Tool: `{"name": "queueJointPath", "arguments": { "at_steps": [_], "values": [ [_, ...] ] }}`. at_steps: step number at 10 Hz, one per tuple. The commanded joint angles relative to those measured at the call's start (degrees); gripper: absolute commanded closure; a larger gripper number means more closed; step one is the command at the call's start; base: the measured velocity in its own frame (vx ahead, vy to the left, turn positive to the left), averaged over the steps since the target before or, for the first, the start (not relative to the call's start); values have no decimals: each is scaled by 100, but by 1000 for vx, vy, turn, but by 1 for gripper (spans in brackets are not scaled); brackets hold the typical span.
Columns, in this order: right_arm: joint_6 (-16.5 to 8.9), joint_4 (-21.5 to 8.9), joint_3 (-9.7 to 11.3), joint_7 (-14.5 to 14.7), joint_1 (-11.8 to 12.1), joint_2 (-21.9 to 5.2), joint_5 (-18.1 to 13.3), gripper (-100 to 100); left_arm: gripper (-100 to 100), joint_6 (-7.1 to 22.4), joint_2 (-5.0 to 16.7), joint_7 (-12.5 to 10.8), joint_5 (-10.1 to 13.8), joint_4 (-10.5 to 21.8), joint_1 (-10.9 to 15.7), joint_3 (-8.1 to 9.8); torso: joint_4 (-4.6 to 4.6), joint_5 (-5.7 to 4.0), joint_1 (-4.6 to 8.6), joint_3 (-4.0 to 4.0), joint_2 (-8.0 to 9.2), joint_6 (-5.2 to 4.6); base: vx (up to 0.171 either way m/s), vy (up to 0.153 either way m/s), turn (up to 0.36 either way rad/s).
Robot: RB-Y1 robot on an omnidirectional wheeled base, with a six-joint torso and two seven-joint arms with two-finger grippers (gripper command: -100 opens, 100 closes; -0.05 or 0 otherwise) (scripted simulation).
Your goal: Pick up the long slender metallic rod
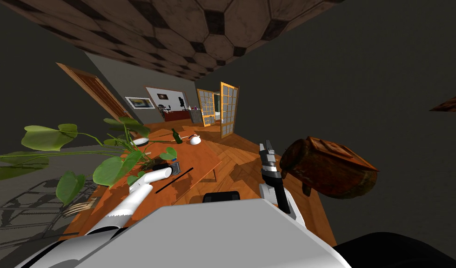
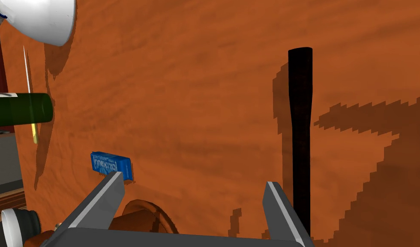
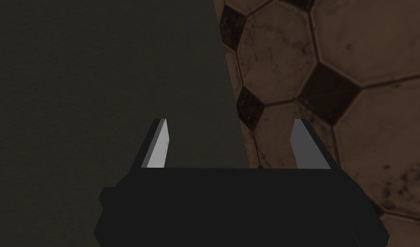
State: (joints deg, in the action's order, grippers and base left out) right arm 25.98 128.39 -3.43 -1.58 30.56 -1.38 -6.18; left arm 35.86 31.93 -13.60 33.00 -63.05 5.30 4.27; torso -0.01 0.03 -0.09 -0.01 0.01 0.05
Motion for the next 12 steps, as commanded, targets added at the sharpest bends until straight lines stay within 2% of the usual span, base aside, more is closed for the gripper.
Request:
{"name": "queueJointPath", "arguments": {
  "at_steps": [1,2,4,9,10,12],
  "values": [
    [0,0,0,0,0,0,0,0,-100,0,4,6,7,17,11,-1,0,0,0,0,0,0,-1,1,-12],
    [0,0,0,0,0,0,0,0,-100,0,4,6,7,17,11,-1,1,-1,6,2,-3,0,10,-13,-39],
    [0,0,1,0,0,0,0,0,-100,177,37,-98,40,154,16,45,2,-3,15,6,-11,-4,14,-13,-142],
    [0,0,0,0,0,0,0,0,-100,177,37,-98,40,154,16,45,0,0,2,0,1,-1,-14,20,-8],
    [0,0,0,0,0,0,0,0,-100,274,58,-152,60,228,19,70,-1,0,-4,-2,4,-1,-2,4,-66],
    [0,0,0,0,0,0,0,0,-100,274,58,-152,60,228,19,70,1,-2,5,2,-2,-1,1,1,-56]
  ]
}}
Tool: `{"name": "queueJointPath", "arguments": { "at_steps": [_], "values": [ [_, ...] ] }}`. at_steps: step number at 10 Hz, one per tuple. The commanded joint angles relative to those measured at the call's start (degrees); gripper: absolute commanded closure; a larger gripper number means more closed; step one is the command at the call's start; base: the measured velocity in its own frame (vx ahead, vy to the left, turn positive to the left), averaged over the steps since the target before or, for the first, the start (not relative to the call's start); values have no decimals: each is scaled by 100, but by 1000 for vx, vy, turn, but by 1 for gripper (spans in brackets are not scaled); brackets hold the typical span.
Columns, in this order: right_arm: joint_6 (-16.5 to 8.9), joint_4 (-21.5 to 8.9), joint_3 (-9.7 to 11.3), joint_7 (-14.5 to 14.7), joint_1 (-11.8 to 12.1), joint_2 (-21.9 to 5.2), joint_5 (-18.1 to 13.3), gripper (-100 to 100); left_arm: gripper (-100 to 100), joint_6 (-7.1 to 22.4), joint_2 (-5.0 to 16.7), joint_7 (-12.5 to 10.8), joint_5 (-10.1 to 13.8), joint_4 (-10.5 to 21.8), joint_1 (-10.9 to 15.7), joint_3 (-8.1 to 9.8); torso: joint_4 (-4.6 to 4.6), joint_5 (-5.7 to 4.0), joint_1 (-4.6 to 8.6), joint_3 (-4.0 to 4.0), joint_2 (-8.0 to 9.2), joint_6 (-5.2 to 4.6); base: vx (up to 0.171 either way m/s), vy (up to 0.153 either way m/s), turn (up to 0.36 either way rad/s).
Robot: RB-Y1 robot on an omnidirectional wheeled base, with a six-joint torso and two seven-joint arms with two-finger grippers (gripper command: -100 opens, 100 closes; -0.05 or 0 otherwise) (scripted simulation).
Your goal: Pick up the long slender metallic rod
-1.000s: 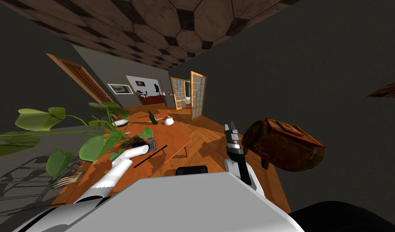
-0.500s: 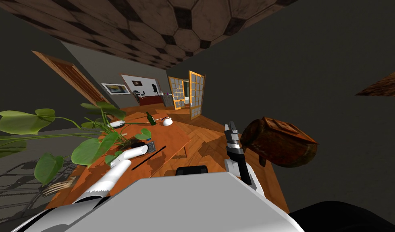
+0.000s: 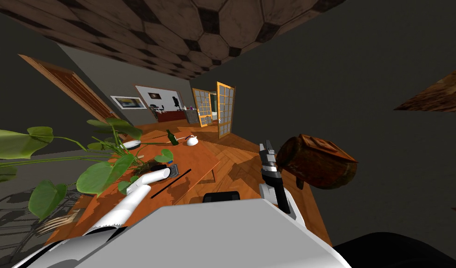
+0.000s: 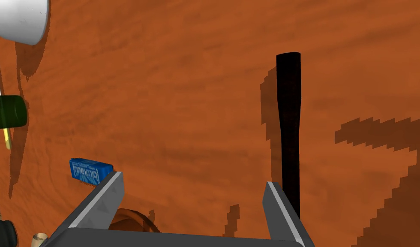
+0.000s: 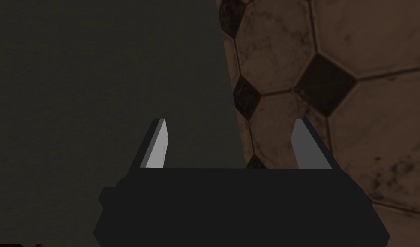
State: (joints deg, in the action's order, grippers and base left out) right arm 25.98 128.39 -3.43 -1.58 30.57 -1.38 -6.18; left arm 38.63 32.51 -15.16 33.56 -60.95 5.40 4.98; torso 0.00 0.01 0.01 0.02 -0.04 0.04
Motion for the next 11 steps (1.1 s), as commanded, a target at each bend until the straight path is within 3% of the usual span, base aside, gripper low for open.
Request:
{"name": "queueJointPath", "arguments": {
  "at_steps": [1,2,11],
  "values": [
    [0,0,0,0,0,0,0,0,-100,99,23,-53,27,92,12,25,0,0,0,0,0,0,15,-17,-60],
    [0,0,0,0,0,0,0,0,-100,99,23,-53,27,92,12,25,1,-1,4,2,-3,0,-6,10,-98],
    [0,0,0,0,0,0,0,0,-100,1074,255,-545,298,810,47,280,-1,0,-3,-2,4,2,-31,23,-177]
  ]
}}
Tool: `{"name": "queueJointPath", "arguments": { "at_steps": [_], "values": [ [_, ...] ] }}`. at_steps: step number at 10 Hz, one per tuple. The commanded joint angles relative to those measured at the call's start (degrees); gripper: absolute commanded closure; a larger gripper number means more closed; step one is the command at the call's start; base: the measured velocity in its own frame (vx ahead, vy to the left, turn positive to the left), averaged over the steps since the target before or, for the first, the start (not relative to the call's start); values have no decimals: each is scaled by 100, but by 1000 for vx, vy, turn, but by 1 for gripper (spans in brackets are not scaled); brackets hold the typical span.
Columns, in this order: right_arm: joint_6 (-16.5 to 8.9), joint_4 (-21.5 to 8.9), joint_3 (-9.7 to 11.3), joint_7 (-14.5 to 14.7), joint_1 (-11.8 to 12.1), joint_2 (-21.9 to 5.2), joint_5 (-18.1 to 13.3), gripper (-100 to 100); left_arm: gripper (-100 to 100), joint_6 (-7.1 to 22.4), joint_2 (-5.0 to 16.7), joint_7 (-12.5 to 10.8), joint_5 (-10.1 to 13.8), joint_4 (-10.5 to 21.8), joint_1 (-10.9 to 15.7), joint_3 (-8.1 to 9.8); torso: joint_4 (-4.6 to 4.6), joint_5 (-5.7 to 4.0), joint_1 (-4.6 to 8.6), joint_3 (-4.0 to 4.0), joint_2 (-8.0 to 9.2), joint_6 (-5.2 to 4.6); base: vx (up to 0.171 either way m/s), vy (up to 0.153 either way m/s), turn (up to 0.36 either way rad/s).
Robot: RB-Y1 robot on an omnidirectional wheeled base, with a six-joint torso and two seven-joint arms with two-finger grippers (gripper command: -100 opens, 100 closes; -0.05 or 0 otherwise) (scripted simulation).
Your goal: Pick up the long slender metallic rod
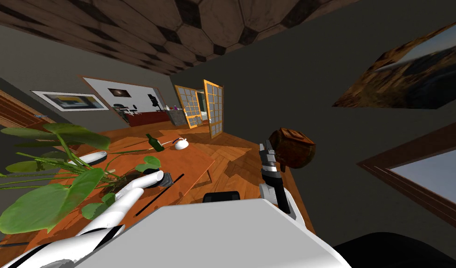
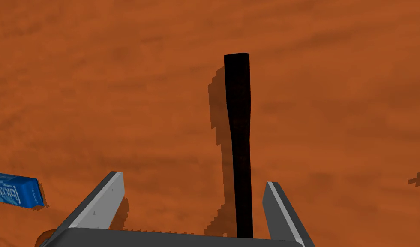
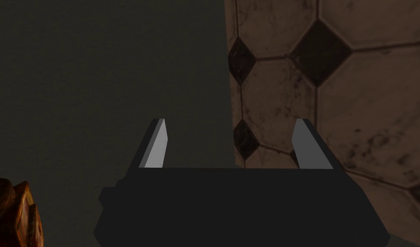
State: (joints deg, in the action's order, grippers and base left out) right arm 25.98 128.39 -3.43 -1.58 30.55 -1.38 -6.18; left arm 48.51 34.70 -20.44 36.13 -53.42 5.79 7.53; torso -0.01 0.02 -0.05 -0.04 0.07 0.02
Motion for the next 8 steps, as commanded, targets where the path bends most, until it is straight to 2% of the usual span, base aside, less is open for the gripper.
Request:
{"name": "queueJointPath", "arguments": {
  "at_steps": [1,4,8],
  "values": [
    [0,0,0,0,0,0,0,0,-100,187,60,-61,73,148,11,51,0,0,0,0,0,0,-80,27,-270],
    [0,0,-1,0,1,0,0,0,-100,472,131,-183,169,427,17,127,-3,1,-7,-6,9,6,-47,21,-113],
    [0,0,-1,0,2,0,0,0,-100,824,242,-314,316,799,19,216,2,1,-8,7,-13,6,3,20,-97]
  ]
}}
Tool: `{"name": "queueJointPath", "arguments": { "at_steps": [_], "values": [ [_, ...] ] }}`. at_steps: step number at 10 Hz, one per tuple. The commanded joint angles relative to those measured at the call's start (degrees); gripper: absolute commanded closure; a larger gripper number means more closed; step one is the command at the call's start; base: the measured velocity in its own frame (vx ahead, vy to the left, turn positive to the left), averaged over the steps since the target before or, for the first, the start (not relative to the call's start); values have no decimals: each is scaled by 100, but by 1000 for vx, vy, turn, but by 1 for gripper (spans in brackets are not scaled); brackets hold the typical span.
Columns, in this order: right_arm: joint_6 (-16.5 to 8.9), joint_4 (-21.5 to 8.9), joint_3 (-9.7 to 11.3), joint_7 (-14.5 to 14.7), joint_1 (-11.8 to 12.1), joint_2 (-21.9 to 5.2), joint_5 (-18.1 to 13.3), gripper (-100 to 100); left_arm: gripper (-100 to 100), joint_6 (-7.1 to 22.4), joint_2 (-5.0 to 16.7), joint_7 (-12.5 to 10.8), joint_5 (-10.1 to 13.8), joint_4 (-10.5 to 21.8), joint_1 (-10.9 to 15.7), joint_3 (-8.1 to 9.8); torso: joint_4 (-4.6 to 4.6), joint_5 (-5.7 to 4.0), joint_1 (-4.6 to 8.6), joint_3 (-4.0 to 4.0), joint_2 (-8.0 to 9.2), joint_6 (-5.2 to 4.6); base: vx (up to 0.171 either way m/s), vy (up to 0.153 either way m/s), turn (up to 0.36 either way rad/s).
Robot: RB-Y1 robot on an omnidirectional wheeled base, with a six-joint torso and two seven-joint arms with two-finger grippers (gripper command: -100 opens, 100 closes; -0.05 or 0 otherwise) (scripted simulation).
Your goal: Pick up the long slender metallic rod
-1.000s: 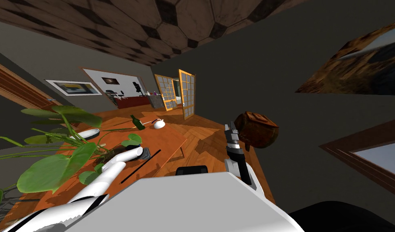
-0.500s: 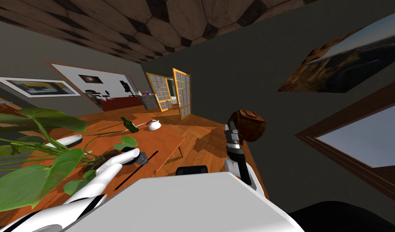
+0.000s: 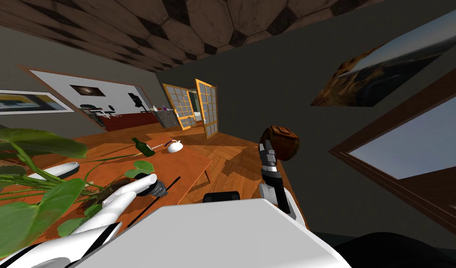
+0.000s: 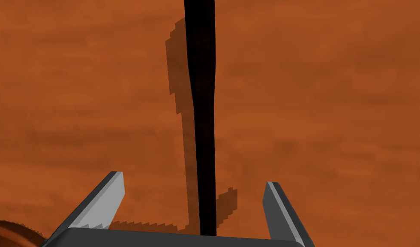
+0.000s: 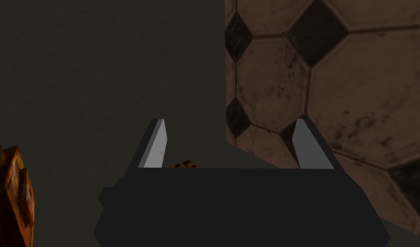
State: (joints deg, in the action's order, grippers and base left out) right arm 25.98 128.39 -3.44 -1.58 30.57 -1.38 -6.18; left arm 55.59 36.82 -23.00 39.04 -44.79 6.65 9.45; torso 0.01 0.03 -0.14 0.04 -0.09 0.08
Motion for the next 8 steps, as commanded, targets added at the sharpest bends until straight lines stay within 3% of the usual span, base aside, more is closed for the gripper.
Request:
{"name": "queueJointPath", "arguments": {
  "at_steps": [1,6,7,8],
  "values": [
    [0,0,0,0,0,0,0,0,-100,198,60,-86,65,22,-68,44,0,0,0,0,0,0,15,21,-82],
    [0,0,0,0,0,0,0,0,-100,664,235,-229,304,469,-68,158,0,0,0,1,-2,0,13,24,-76],
    [0,0,0,0,0,0,0,0,-100,624,217,-231,276,370,-97,149,0,0,2,1,-1,0,3,8,-8],
    [0,0,0,0,0,0,0,0,0,642,220,-236,281,379,-98,151,0,-1,6,0,0,1,0,0,0]
  ]
}}
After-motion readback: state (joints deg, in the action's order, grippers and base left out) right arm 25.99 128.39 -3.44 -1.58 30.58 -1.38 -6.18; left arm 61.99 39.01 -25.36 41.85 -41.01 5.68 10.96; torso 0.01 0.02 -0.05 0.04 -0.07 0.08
